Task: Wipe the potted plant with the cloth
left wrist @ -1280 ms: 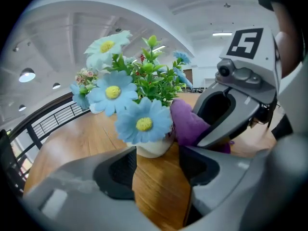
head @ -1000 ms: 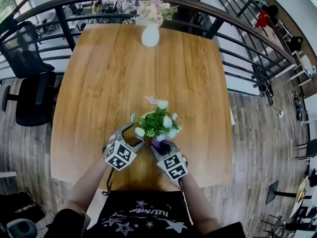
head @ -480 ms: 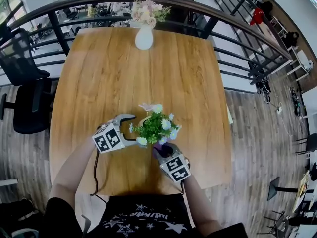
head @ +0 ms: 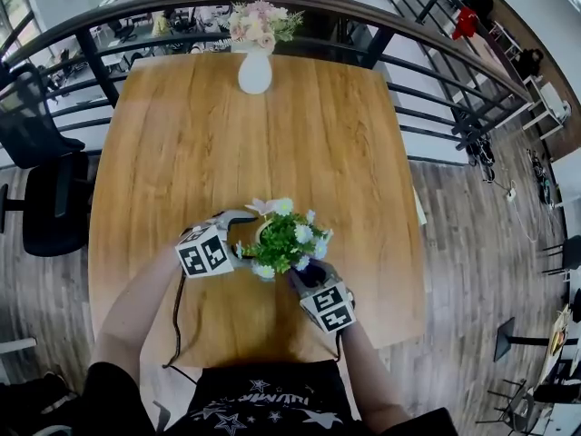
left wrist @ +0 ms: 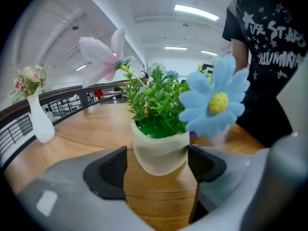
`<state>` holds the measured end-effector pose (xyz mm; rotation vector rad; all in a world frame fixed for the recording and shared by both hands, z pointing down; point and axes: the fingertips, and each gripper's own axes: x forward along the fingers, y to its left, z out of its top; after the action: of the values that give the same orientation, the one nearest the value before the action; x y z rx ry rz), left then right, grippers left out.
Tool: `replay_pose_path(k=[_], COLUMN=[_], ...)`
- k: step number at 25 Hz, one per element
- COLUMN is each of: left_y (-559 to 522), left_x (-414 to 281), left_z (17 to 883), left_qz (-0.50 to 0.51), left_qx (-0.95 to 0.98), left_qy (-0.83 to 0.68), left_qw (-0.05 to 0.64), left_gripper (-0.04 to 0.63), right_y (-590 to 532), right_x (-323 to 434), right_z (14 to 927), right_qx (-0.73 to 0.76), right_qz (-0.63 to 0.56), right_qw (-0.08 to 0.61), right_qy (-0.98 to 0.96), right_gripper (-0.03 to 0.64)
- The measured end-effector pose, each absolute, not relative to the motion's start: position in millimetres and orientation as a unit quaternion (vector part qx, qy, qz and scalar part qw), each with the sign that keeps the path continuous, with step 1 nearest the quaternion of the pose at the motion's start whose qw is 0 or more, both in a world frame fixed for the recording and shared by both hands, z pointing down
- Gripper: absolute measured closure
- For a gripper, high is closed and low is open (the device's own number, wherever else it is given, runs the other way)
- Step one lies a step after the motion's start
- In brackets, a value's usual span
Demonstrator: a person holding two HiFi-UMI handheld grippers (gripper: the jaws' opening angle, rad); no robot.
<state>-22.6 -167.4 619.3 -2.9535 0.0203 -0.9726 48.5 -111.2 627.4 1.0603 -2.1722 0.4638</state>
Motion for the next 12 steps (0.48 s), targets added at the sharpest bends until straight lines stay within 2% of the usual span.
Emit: replay_pose_path(k=[2, 3, 12], left_y=[-165.0, -164.5, -162.7], left_x=[-21.5, -21.2, -16.0], left_z=[618.9, 619.0, 620.7], left_qz=[-0.312, -0.311, -0.307], left_qx=[-0.95, -0.95, -0.949], left_qy=[0.003, 0.005, 0.068], left_qw=[0.019, 0.02, -0.001], left_gripper=[0.223, 0.268, 0.282], right_y=[-112.7, -113.3, -129.4], right_x=[50.3, 50.8, 60.1], right_z=[627.4, 627.7, 630.2], right_qx=[0.41, 0.41, 0.42], right_qz=[0.178, 0.179, 0.16], right_qw=[0.331, 0.33, 0.335], right_qy=[-0.831, -0.831, -0.828], right_gripper=[0.529, 0.529, 0.529])
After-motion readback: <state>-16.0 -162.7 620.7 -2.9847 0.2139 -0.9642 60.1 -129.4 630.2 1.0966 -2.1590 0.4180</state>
